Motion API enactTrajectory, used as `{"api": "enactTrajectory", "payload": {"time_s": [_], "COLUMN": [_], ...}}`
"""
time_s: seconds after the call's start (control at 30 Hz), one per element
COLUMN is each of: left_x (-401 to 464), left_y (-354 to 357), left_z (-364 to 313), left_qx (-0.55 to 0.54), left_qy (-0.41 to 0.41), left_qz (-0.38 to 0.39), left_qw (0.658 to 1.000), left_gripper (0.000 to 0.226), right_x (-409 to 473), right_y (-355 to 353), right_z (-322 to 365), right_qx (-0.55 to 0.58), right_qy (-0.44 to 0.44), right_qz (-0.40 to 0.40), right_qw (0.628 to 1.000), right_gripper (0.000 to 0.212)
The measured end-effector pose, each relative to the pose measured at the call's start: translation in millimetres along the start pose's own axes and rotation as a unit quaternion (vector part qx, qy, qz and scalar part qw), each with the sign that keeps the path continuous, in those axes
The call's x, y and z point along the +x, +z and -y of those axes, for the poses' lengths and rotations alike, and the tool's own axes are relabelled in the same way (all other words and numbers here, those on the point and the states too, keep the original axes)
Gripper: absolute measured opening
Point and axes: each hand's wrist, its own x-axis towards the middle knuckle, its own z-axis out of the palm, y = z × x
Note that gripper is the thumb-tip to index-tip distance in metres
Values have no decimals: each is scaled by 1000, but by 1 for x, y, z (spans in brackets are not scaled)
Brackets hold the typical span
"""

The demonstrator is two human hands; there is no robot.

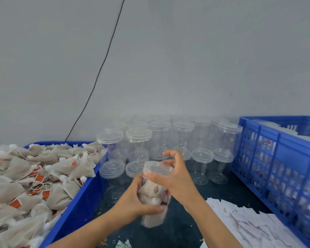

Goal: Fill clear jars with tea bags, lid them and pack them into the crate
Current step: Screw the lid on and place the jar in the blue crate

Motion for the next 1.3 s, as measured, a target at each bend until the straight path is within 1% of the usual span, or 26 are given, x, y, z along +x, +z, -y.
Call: {"api": "enactTrajectory", "payload": {"time_s": [0.1,0.2,0.3,0.43,0.6,0.67,0.73,0.83,0.9,0.97,1.03,1.07,1.2,1.3], "left_x": [1,3,8,21,40,48,58,73,84,94,102,105,121,129], "left_y": [10,25,44,71,104,118,133,158,175,191,208,216,251,277], "left_z": [-6,-14,-23,-40,-68,-81,-95,-118,-136,-156,-176,-184,-211,-227], "left_qx": [-8,-22,-29,-36,-29,-17,-12,-51,-84,-118,-148,-158,-188,-140], "left_qy": [-27,-43,-42,-8,36,59,81,94,110,131,146,152,159,153], "left_qz": [-5,-35,-52,-77,-77,-83,-88,-105,-108,-94,-57,-32,78,149], "left_qw": [1000,998,997,996,996,995,993,989,984,980,977,975,966,967], "left_gripper": [86,73,68,57,61,60,60,66,68,70,72,70,40,32], "right_x": [-3,-5,-6,-4,-3,-4,-3,-2,-1,0,1,0,-8,-20], "right_y": [-8,-18,-34,-64,-111,-131,-152,-181,-197,-211,-228,-238,-283,-319], "right_z": [2,2,4,13,37,52,71,96,111,122,131,135,146,150], "right_qx": [3,-4,-11,-28,-41,-63,-99,-144,-165,-178,-185,-185,-181,-195], "right_qy": [21,35,46,47,30,28,34,59,59,40,24,18,12,22], "right_qz": [11,-1,-27,-58,-63,-69,-70,-68,-78,-117,-167,-187,-239,-283], "right_qw": [1000,999,999,997,997,995,992,985,981,976,968,965,954,939], "right_gripper": [65,67,65,63,59,59,65,78,83,86,86,87,89,84]}}
